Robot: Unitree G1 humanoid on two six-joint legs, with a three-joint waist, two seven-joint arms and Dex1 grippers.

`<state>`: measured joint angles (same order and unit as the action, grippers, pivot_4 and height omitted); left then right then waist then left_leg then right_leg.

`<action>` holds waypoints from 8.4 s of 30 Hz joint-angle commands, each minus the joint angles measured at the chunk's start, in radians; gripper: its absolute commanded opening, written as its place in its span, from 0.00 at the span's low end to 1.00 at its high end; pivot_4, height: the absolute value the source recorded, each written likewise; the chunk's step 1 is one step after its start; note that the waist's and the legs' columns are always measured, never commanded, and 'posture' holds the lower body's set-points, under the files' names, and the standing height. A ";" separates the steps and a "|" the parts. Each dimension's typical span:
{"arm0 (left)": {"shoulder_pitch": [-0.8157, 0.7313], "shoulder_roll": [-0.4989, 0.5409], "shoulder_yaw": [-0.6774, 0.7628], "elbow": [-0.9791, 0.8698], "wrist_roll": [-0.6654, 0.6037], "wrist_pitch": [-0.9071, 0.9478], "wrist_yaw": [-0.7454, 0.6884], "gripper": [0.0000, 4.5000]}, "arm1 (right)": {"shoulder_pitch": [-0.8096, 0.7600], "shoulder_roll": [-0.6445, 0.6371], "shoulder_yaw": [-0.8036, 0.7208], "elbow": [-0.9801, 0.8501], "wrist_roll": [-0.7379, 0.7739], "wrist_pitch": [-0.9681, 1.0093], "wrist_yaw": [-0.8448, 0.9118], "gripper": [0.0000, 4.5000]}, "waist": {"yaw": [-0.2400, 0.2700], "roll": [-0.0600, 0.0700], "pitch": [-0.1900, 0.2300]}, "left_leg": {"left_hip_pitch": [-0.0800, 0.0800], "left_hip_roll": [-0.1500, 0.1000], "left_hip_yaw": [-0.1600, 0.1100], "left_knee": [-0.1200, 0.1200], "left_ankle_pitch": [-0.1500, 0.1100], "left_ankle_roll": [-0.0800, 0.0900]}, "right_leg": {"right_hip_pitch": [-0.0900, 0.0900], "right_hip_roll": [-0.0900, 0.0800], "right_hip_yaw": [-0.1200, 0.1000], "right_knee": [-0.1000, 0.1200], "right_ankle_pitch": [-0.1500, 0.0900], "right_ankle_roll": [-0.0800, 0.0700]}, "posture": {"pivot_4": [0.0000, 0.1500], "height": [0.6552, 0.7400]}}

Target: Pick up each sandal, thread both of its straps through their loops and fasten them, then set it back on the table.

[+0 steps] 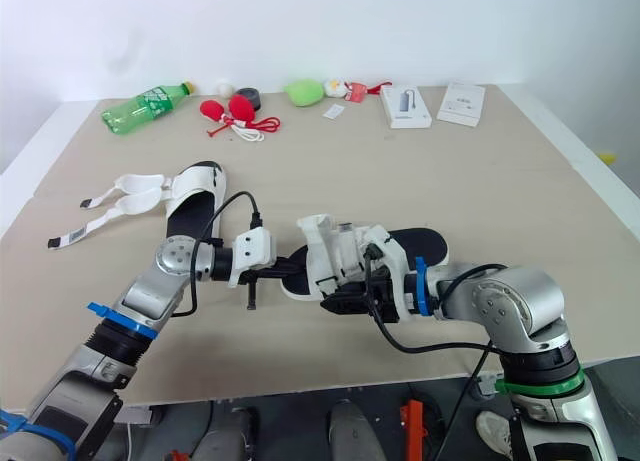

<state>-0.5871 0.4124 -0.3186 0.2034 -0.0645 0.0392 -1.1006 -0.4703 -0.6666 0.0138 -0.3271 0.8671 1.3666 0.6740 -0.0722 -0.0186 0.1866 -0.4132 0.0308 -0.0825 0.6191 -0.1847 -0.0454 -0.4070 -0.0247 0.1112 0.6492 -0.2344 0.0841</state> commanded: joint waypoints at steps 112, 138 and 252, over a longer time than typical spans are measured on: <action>0.025 0.000 -0.045 -0.006 0.021 0.013 -0.004 0.00 | -0.076 -0.057 0.190 0.052 -0.366 -0.988 0.207 0.01 | 0.023 -0.001 -0.001 | 0.007 0.000 0.000 0.001 -0.001 -0.003 | 0.006 0.000 0.000 0.002 -0.005 -0.007 | 1.00 1.00; 0.037 0.002 -0.044 -0.022 0.020 0.023 0.012 0.00 | -0.116 -0.006 0.181 0.226 -0.601 -0.998 0.197 0.73 | 0.022 -0.001 -0.001 | 0.007 0.000 0.000 0.001 -0.001 -0.003 | 0.005 0.000 0.000 0.002 -0.002 -0.001 | 1.00 1.00; 0.102 -0.021 0.231 -0.267 -0.315 0.142 0.159 1.00 | -0.192 0.242 -0.282 0.549 -0.620 -0.921 -0.227 0.00 | -0.003 0.004 0.003 | 0.002 -0.001 0.001 -0.001 0.002 -0.007 | 0.001 -0.001 0.001 0.001 0.001 0.000 | 1.00 1.00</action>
<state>-0.4758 0.4021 -0.1031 -0.0513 -0.3736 0.1935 -0.9644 -0.6470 -0.4460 -0.1995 0.2872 0.2508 0.4291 0.6005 -0.0750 -0.0148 0.1894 -0.4123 0.0301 -0.0821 0.6178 -0.1829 -0.0525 -0.4066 -0.0252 0.1118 0.6503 -0.2337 0.0839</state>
